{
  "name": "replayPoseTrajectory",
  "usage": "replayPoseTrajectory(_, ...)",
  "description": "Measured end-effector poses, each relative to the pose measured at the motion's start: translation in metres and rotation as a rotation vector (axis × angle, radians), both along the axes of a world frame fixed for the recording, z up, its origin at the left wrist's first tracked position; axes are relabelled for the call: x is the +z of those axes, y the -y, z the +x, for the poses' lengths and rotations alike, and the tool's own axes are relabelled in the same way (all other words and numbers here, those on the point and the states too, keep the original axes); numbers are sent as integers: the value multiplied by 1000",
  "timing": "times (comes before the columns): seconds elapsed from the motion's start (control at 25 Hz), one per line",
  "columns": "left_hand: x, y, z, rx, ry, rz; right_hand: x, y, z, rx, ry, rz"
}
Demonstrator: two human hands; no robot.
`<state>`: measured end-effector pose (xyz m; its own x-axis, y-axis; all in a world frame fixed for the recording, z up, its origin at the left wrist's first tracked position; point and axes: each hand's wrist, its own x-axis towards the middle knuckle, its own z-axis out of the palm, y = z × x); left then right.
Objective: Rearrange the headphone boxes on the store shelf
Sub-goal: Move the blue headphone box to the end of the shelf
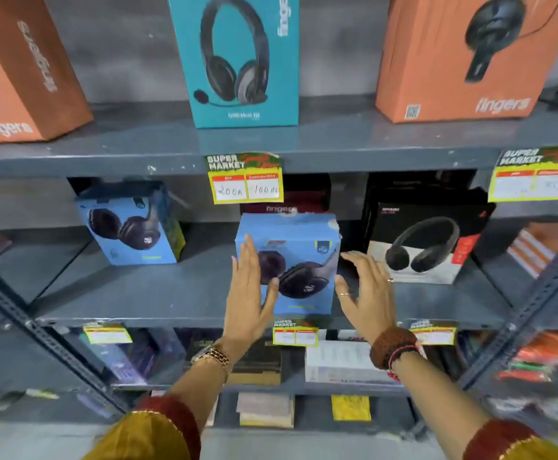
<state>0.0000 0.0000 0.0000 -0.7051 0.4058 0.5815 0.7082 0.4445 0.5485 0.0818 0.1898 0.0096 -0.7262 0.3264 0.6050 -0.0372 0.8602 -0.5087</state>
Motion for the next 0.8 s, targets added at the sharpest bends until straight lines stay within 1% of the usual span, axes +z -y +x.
replayPoseTrajectory(0.08, -7, 4, -13, 39, 140, 57, -19, -2, -16, 36, 103, -247)
replayPoseTrajectory(0.16, -12, 7, -21, 14, 246, 106, -35, -2, -26, 77, 230, -502)
replayPoseTrajectory(0.24, -18, 5, -29, 8, 279, 167, -49, -1, -38, 99, 282, -676)
replayPoseTrajectory(0.28, -25, 5, -34, 25, 303, 207, -54, -1, -42, 102, 294, -716)
replayPoseTrajectory(0.32, -31, 5, -39, 29, 370, 253, -55, -1, -45, 109, 310, -761)
replayPoseTrajectory(0.4, -43, 8, -49, 4, 595, 352, -61, 2, -47, 101, 323, -782)
replayPoseTrajectory(0.44, -47, 10, -52, -5, 677, 350, -62, 5, -48, 95, 318, -783)
replayPoseTrajectory(0.48, -48, 11, -54, 14, 712, 313, -64, 7, -49, 88, 317, -790)
replayPoseTrajectory(0.64, -41, 11, -57, 121, 657, 219, -55, 3, -48, 10, 318, -745)
replayPoseTrajectory(0.8, -26, 6, -51, 173, 497, 52, -43, -10, -31, -86, 301, -665)
